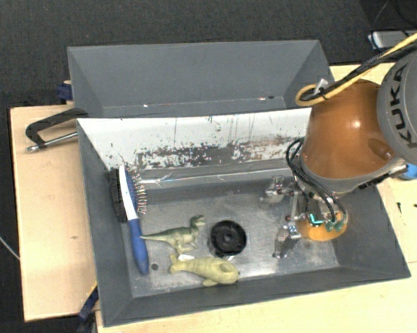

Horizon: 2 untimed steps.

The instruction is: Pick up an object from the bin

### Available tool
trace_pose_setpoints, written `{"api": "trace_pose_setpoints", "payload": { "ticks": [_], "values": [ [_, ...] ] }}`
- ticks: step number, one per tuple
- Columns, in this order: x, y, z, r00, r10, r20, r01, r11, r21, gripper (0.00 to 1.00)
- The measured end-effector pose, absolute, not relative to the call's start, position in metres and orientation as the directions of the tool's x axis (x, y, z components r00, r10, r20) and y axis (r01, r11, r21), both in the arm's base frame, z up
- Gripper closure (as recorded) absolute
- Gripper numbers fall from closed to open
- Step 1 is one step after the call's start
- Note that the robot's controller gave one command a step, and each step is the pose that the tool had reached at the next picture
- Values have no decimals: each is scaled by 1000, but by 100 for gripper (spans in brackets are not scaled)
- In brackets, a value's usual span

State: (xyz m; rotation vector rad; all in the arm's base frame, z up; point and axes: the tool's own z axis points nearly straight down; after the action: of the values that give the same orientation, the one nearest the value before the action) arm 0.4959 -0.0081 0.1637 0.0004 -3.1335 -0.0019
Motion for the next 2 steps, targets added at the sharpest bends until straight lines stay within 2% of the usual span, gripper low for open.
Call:
{"api": "trace_pose_setpoints", "payload": {
  "ticks": [1,2],
  "values": [
    [503,57,71,-999,36,-6,36,999,2,0],
    [505,56,74,-999,37,-16,37,999,3,100]
  ]
}}
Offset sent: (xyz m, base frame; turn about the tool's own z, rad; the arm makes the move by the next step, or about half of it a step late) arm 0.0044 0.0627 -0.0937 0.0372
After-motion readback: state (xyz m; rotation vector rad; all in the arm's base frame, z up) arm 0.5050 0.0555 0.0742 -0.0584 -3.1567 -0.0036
